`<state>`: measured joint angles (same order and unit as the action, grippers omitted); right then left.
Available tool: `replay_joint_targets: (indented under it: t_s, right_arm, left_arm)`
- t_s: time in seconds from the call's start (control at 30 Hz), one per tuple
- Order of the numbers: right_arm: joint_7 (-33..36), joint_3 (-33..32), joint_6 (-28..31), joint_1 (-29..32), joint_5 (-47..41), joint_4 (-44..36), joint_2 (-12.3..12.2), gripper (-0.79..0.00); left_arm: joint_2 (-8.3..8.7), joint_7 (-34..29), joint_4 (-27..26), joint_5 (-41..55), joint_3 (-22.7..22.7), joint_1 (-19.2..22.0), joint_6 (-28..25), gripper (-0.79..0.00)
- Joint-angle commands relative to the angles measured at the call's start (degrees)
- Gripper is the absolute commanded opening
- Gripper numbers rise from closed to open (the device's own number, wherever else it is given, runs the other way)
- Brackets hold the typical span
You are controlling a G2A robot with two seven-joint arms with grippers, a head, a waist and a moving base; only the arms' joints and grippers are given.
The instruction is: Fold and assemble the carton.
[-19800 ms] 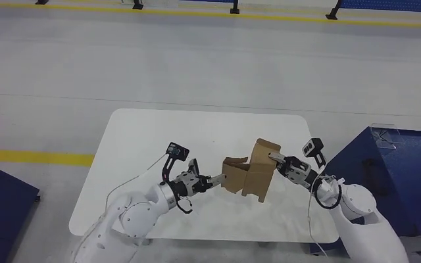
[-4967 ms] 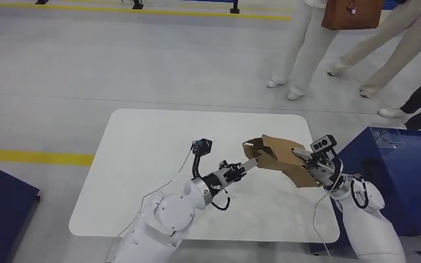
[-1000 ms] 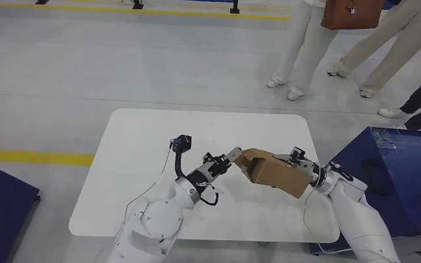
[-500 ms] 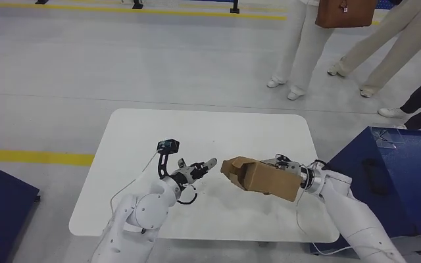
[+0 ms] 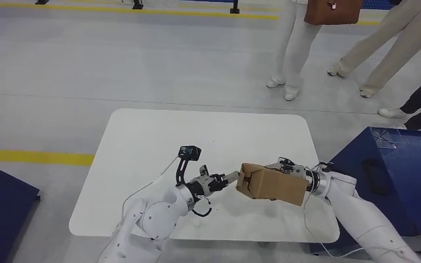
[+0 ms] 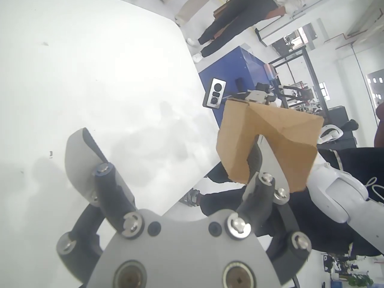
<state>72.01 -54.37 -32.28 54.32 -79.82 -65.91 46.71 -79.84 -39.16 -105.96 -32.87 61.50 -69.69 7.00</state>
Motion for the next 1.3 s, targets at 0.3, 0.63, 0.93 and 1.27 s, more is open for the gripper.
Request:
replay_joint_targets:
  t_s: [0.3,0.63,0.93,1.27]
  right_arm:
    - [1.27,5.74,1.27,-3.09,-2.63,0.41,-1.79,-0.785]
    - [2.55,9.57,2.54,-4.8,-3.37,-0.14,-2.9,-0.785]
    - [3.21,11.63,3.21,-6.17,-4.93,0.73,-3.58,-0.785]
    - [3.09,13.84,3.08,-6.92,-5.7,0.17,-3.95,-0.785]
  left_arm:
    - [0.2,-2.61,0.59,1.37,-1.4,0.87,-0.47,0.0]
    - [-0.29,-4.66,5.13,2.12,-4.37,5.02,2.15,0.0]
    - [-0.52,-4.14,6.74,2.62,-5.23,6.84,3.33,0.0]
    - [-0.43,-4.83,7.28,3.23,-6.25,6.79,2.57,0.0]
